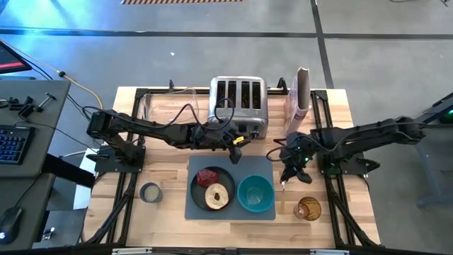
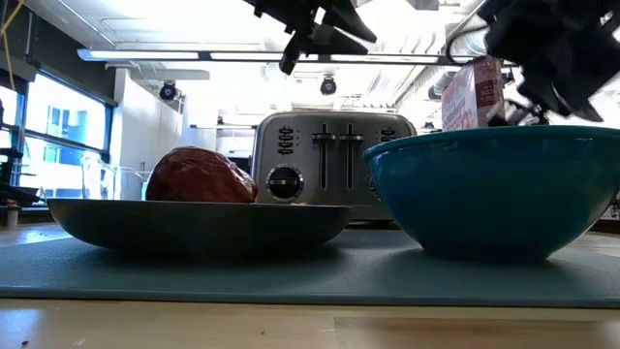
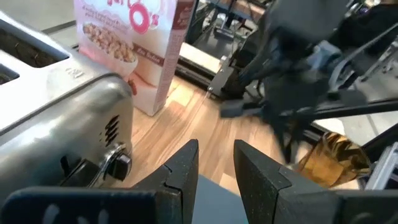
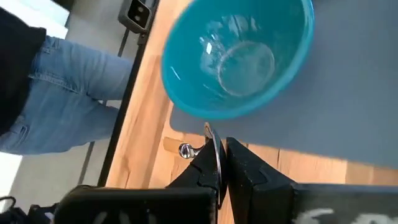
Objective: Arrange a breakfast setting
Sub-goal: Put the spoon on the table to the right of the blue bowl
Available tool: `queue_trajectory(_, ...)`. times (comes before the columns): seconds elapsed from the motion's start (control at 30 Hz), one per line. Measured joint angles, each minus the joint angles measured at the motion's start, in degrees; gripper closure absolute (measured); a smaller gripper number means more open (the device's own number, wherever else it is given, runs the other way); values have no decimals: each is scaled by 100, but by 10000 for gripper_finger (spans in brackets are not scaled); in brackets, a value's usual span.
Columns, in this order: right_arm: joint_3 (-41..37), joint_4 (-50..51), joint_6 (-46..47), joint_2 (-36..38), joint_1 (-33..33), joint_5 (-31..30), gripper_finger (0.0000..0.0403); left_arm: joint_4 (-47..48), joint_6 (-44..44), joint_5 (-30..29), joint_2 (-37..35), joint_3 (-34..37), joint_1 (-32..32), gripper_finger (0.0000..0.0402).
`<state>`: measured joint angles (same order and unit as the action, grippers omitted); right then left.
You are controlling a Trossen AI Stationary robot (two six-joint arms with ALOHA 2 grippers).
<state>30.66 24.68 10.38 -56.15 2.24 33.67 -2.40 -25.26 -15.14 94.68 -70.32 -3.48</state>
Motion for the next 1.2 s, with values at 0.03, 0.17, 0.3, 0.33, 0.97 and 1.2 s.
queue_trajectory(0.03, -138, -119, 123, 7, -2, 1, 403, -17, 0, 0, -5, -2, -1, 312)
queue_trajectory(0.17, -453, -593, 495, 38, -2, 12, 403, -23, -2, 2, -90, -2, -1, 312)
queue_trajectory(0.3, -532, -777, 519, 10, -6, 36, 403, -18, -2, 2, -123, -4, 35, 312)
queue_trajectory(0.33, -532, -782, 519, 12, -19, 27, 403, -32, -4, 2, -125, -4, 43, 312)
queue_trajectory(0.97, -532, -1114, 455, -1419, -124, 79, 403, 289, -22, 1, -129, -4, 45, 312)
queue_trajectory(1.2, -525, -1151, 525, -1725, -124, -105, 402, 243, -166, 169, -129, -4, 32, 312)
